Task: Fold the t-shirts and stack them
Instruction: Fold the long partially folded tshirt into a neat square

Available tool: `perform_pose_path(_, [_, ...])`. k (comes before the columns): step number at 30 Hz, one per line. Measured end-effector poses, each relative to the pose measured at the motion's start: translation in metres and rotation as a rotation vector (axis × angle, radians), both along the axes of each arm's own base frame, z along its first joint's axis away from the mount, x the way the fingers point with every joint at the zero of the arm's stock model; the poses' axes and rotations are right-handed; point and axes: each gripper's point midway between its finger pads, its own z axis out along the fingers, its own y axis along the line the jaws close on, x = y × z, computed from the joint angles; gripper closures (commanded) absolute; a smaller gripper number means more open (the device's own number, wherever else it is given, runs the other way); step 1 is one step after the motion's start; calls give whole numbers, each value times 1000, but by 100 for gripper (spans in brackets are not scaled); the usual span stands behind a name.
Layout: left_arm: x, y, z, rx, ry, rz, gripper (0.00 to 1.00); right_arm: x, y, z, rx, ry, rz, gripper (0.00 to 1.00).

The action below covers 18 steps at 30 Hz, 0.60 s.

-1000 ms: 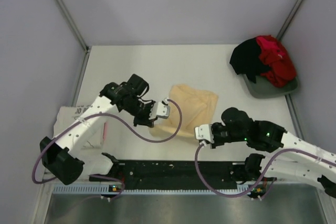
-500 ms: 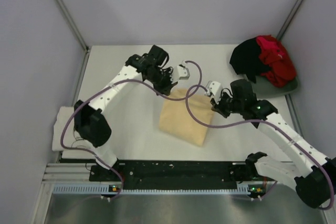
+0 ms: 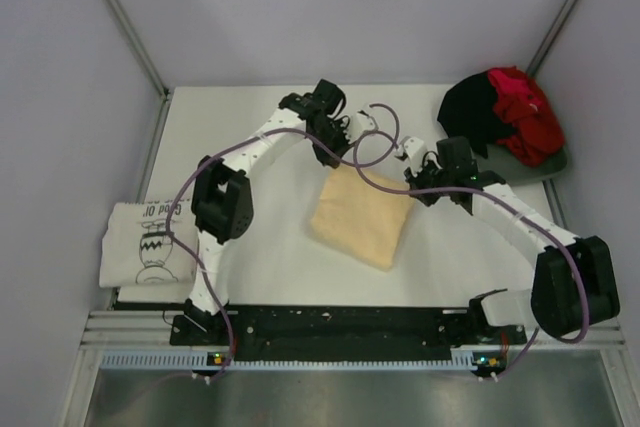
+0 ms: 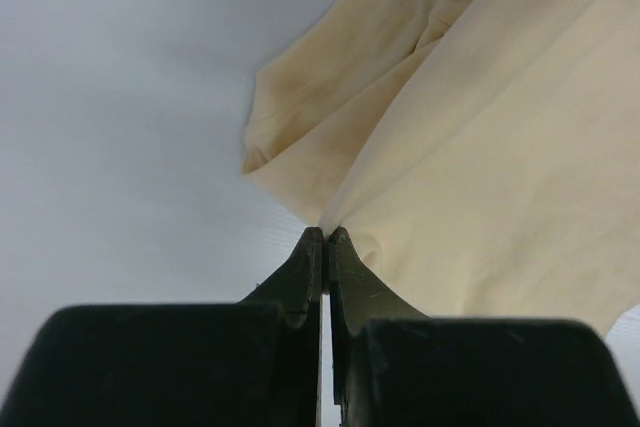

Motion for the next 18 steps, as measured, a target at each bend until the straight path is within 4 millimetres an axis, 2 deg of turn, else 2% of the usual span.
perform_pose_path(4, [9,-5,-19,5,11,14,100,10,-6,-20,-15,40,-26,100])
perform_pose_path(9, [21,-10,-36,12,6,33,99,16,-7,-35,-26,66,-46,100])
perform_pose_path(11, [26,-11,-43,19,-1,41,84,20,-9,-39,-33,69,-58,100])
perform_pose_path(12, [28,-11,-45,22,-5,43,77,23,-9,-42,-40,73,-67,96])
perform_pose_path(14, [35,-10,-48,31,-25,55,68,29,-12,-48,-55,85,-95,75])
perform_pose_path(16, [46,-5,-51,55,-64,79,59,36,-21,-57,-87,108,-145,68])
perform_pose_path(18, [57,2,-51,73,-99,105,56,43,-30,-66,-110,132,-196,63])
